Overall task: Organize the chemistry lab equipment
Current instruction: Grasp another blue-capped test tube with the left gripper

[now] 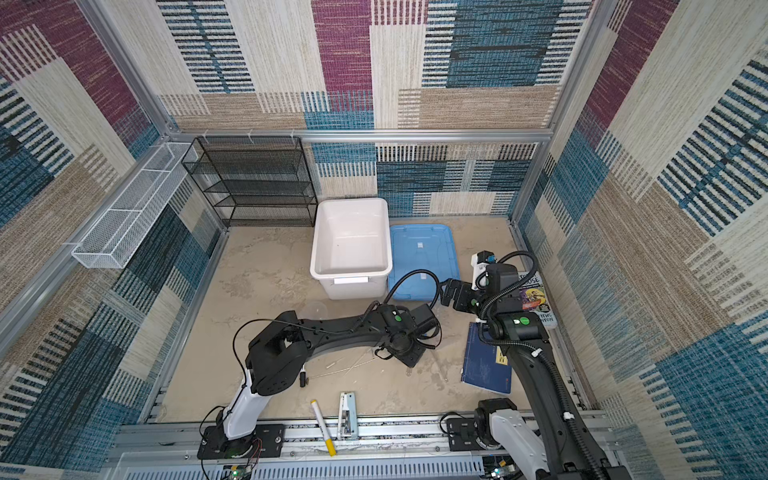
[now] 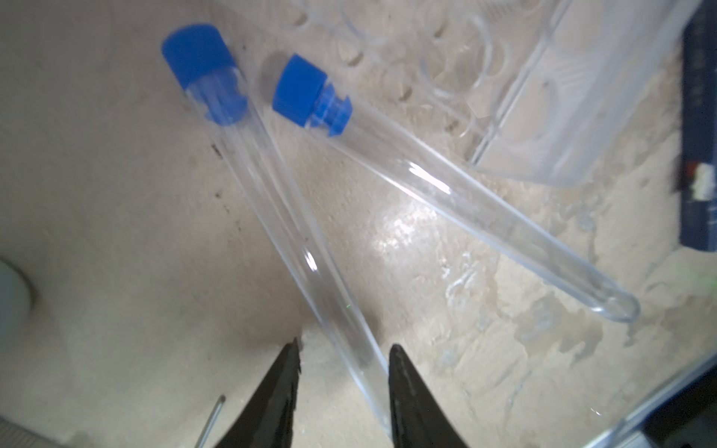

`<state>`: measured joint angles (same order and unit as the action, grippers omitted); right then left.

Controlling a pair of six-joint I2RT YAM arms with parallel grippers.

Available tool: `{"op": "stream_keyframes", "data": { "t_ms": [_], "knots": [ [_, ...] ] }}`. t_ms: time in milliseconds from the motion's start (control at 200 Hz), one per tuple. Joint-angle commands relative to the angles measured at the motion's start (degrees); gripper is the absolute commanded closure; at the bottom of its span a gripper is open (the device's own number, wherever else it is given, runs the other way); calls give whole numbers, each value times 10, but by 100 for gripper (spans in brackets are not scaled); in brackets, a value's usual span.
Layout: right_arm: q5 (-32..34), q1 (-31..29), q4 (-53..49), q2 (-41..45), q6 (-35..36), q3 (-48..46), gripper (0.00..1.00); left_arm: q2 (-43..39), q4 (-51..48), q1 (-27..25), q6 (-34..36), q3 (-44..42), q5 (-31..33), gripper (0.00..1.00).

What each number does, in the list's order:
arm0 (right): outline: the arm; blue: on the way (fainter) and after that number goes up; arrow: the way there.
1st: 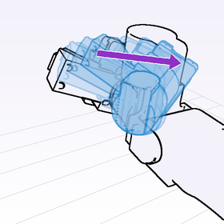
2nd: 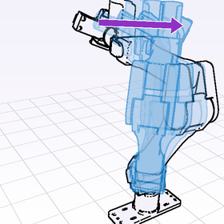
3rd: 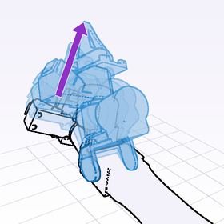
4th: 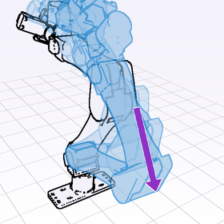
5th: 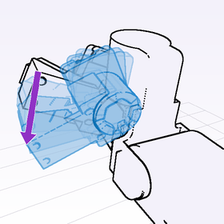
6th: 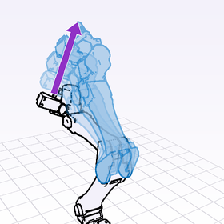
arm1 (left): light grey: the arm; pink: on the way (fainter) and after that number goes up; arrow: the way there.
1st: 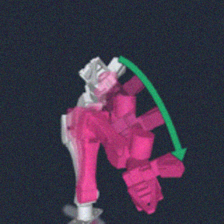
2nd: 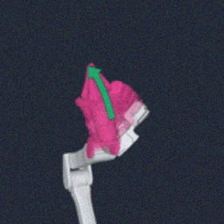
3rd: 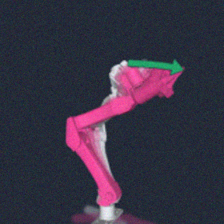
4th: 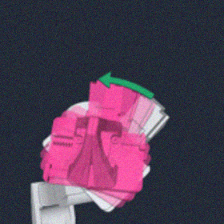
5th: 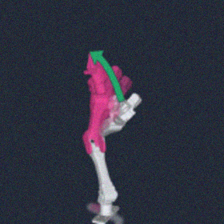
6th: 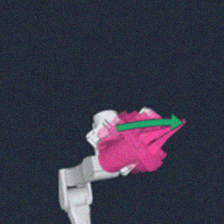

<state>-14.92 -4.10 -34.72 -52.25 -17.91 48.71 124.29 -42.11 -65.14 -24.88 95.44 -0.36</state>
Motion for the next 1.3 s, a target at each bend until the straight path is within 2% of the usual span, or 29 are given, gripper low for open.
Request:
{"op": "stream_keyframes", "data": {
  "t_ms": [0, 185, 426, 476, 691, 761, 871, 1022, 1117, 1297],
  "knots": [
    [7, 0, 0, 1, 3, 5, 1, 2, -19, -2, 12, -3, 9, 63],
    [-1, 0, 1, -1, 2, 5, 1, -1, -30, -8, 12, -8, 37, 66],
    [-2, 0, 8, -1, -1, 1, 1, 11, -29, -10, 12, -5, 41, 68],
    [-1, 0, 9, -1, -1, 0, 1, 15, -31, -9, 10, -2, 46, 73],
    [-4, 0, 11, 0, -2, -7, 1, 17, -46, -8, -2, 4, 74, 73],
    [-8, 0, 11, -1, 0, -10, 1, 15, -49, -8, -5, 2, 80, 79],
    [-13, 0, 11, -4, 2, -12, 1, 5, -49, -8, -6, -2, 86, 79],
    [-48, 0, 21, -5, 4, -16, 1, -21, 2, -6, 0, -38, 63, 79],
    [-71, 0, 25, -15, 0, -20, 1, -23, -1, -2, -2, -38, 61, 79],
    [-63, 0, 26, -12, 0, -17, 1, -54, 42, 0, -1, -75, 64, 79]
  ]
}}
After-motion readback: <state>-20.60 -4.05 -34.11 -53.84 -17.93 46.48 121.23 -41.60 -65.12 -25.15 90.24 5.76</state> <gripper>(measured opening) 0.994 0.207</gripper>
